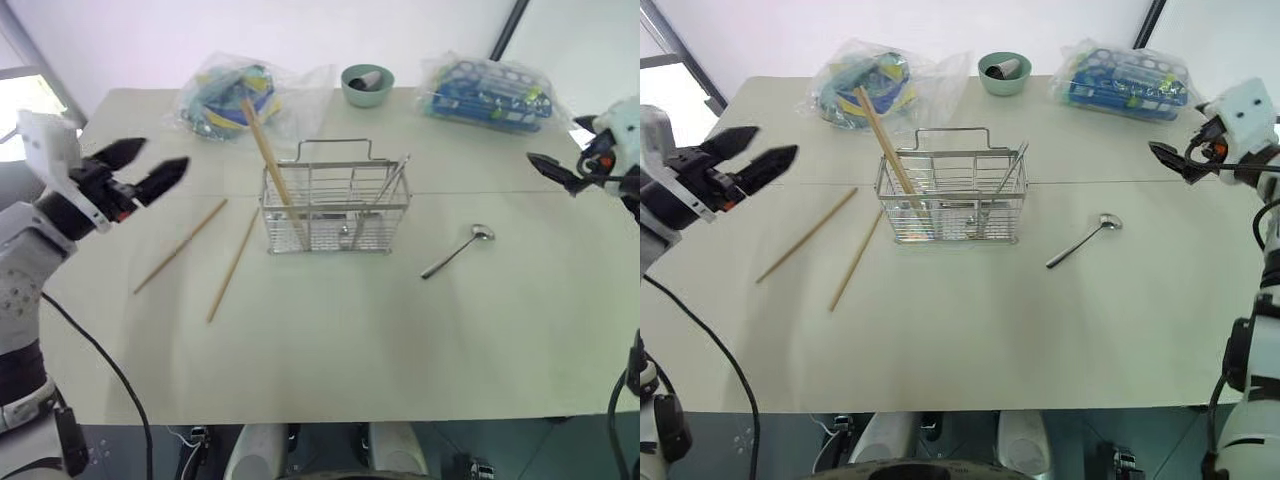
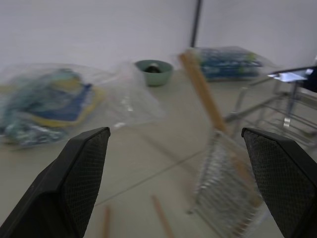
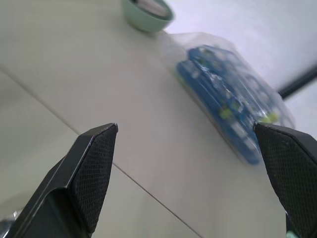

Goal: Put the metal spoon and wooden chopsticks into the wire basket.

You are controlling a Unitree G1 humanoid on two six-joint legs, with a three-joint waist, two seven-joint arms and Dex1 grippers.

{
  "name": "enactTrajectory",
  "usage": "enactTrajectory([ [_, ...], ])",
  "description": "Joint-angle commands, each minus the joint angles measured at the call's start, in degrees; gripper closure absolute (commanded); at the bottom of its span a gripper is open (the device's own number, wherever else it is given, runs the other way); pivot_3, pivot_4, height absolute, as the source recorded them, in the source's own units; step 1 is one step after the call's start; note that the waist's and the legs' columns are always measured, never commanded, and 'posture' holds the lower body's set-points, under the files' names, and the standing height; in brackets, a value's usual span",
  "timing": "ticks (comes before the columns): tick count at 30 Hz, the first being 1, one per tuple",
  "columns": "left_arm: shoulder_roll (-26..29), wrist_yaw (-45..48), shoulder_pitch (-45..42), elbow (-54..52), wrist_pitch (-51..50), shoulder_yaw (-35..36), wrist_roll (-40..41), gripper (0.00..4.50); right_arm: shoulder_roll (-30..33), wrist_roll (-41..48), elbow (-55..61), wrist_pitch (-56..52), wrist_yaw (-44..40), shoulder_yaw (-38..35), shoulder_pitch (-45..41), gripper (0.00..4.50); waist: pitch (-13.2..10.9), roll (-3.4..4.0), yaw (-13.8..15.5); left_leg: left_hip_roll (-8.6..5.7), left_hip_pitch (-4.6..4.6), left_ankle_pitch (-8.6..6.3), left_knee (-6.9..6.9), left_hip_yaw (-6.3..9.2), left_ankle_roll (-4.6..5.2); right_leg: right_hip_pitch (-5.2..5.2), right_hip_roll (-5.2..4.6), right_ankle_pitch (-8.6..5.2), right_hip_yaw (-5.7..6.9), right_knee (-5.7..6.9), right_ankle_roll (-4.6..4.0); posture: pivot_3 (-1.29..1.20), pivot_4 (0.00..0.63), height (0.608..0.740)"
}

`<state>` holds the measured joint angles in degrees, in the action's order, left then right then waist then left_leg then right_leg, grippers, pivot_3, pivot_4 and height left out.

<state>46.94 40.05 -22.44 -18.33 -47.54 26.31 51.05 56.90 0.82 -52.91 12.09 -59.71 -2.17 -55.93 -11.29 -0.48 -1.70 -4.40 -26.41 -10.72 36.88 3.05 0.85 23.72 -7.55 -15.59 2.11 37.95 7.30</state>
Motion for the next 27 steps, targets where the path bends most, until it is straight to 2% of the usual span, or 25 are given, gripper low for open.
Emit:
enactTrajectory([
  [1, 4.3, 6.6, 0.8, -8.6, -4.3, -1.1, 8.5, 0.02, 1.1, -5.5, -4.2, 9.0, -11.1, 6.4, -6.4, 0.00, 0.0, 0.06, -0.5, 0.00, 0.00, 0.00, -0.01, 0.00, 0.00, 0.00, 0.00, 0.00, 0.00, 0.00, 0.00, 0.00, 0.150, 0.697],
  [4, 7.6, 10.6, 2.7, -14.1, -3.6, -5.9, 7.3, 0.02, -0.2, -11.1, -8.3, 15.8, -18.8, 13.1, -11.3, 0.00, -0.1, 0.17, -0.7, -0.02, 0.02, 0.00, -0.04, 0.00, -0.03, -0.03, 0.01, 0.00, 0.00, -0.02, 0.00, 0.00, 0.150, 0.697],
  [7, 9.1, 12.2, 2.7, -17.0, -2.3, -10.2, 5.5, 0.02, -1.8, -19.0, -12.4, 23.8, -20.6, 20.4, -14.8, 0.00, -0.1, 0.21, -0.8, -0.01, 0.04, 0.00, -0.05, 0.02, -0.17, -0.03, 0.17, 0.00, -0.01, -0.01, 0.00, 0.00, 0.150, 0.697],
  [10, 9.6, 13.2, 2.3, -18.4, -0.4, -14.2, 2.4, 0.02, -3.5, -28.7, -16.1, 30.7, -15.9, 28.1, -17.4, 0.00, -0.1, 0.23, -0.8, -0.01, 0.03, 0.01, -0.07, 0.01, -0.23, 0.04, 0.19, 0.00, -0.06, 0.04, 0.00, 0.00, 0.150, 0.697],
  [17, 7.8, 10.5, -0.1, -20.0, 0.4, -17.8, 0.7, 0.02, -9.3, -38.9, -21.1, 33.7, -6.6, 35.9, -20.4, 0.00, -0.2, 0.28, -0.8, 0.00, 0.02, 0.24, -0.10, 0.00, -0.43, 0.13, 0.29, 0.00, -0.23, 0.12, -0.01, 0.00, 0.150, 0.697],
  [21, 6.9, 8.4, -0.8, -21.1, -0.2, -18.3, 1.0, 0.02, -11.6, -41.5, -22.8, 33.7, -2.7, 37.7, -20.6, 0.00, -0.2, 0.29, -0.7, 0.03, 0.01, 0.32, -0.12, 0.00, -0.52, 0.19, 0.34, 0.00, -0.28, 0.16, -0.01, 0.00, 0.150, 0.697],
  [24, 6.7, 7.1, -0.6, -21.7, -0.4, -18.1, 1.4, 0.02, -12.9, -41.5, -23.6, 33.9, -2.7, 37.6, -20.1, 0.00, -0.2, 0.26, -0.7, 0.05, 0.03, 0.33, -0.15, 0.01, -0.54, 0.16, 0.38, 0.00, -0.30, 0.15, -0.01, 0.00, 0.150, 0.697],
  [27, 6.7, 6.2, -0.4, -22.0, -0.5, -17.7, 1.5, 0.00, -13.3, -41.3, -23.9, 34.6, -4.0, 37.5, -19.7, 0.90, -0.2, 0.25, -0.8, 0.07, 0.19, 0.33, -0.15, 0.02, -0.54, -0.01, 0.41, 0.00, -0.30, 0.15, -0.02, 0.00, 0.150, 0.697],
])
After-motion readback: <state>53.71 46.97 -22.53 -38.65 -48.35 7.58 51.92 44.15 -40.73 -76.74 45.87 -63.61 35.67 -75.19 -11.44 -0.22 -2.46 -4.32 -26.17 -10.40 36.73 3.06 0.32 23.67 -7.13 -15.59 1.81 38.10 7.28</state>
